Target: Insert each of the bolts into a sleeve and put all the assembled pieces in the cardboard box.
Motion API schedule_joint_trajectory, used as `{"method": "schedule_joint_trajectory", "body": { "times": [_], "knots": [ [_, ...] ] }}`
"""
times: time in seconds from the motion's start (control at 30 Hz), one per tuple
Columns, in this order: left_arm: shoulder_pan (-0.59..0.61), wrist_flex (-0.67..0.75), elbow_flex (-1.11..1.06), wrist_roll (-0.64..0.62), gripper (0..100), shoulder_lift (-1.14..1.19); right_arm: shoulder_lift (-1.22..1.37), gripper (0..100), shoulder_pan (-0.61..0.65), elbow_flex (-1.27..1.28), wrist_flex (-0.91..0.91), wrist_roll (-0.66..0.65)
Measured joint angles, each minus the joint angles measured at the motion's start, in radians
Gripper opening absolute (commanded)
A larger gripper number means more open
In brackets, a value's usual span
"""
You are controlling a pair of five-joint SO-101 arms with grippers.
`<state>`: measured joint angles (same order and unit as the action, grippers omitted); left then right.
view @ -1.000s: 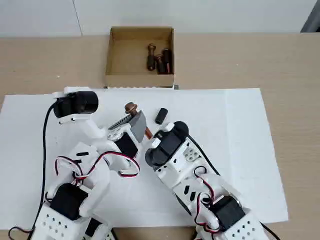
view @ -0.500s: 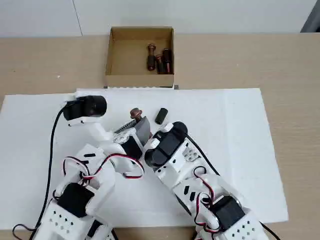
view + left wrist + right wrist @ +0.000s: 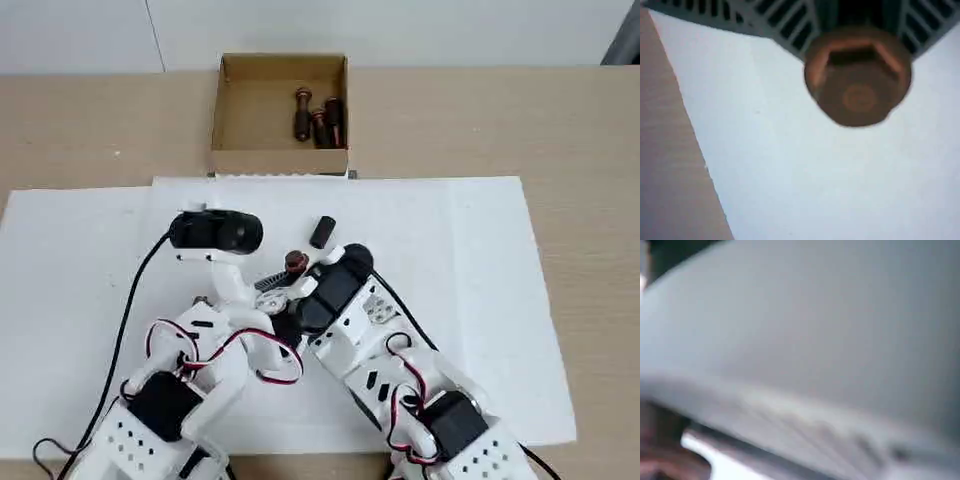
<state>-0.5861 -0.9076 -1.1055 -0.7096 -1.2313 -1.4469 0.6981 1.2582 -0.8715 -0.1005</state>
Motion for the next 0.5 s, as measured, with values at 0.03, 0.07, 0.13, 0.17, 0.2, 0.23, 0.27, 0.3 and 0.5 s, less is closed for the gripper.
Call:
{"method": "schedule_joint_trajectory", "body": {
  "times": [0.03, 0.07, 0.13, 0.17, 0.2, 0.23, 0.27, 0.3, 0.5],
  "knots": [
    [0.0, -0.009, 0.002, 0.015, 1, -0.002, 0.0, 0.3, 0.0, 0.0, 0.0, 0.0],
    [0.0, -0.015, 0.003, 0.034, 1, -0.002, 0.0, 0.3, 0.0, 0.0, 0.0, 0.0],
    [-0.003, -0.029, 0.006, 0.075, 1, -0.002, 0.002, 0.3, 0.0, 0.002, 0.0, 0.0],
    [-0.006, -0.035, 0.011, 0.097, 1, -0.002, 0.002, 0.3, 0.0, 0.002, 0.0, 0.0],
    [-0.006, -0.035, 0.012, 0.114, 1, -0.002, 0.002, 0.3, 0.0, 0.002, 0.0, 0.0],
    [-0.008, -0.037, 0.012, 0.129, 2, -0.003, 0.002, 0.3, 0.0, 0.002, 0.0, 0.0],
    [-0.006, -0.038, 0.012, 0.141, 3, -0.003, 0.002, 0.3, 0.0, 0.002, 0.0, 0.0],
    [-0.003, -0.038, 0.012, 0.152, 6, -0.003, 0.002, 0.3, 0.0, 0.002, 0.0, 0.0],
    [0.061, -0.049, 0.003, 0.198, 21, -0.003, 0.002, 0.3, -0.002, 0.002, 0.0, 0.0]
  ]
}}
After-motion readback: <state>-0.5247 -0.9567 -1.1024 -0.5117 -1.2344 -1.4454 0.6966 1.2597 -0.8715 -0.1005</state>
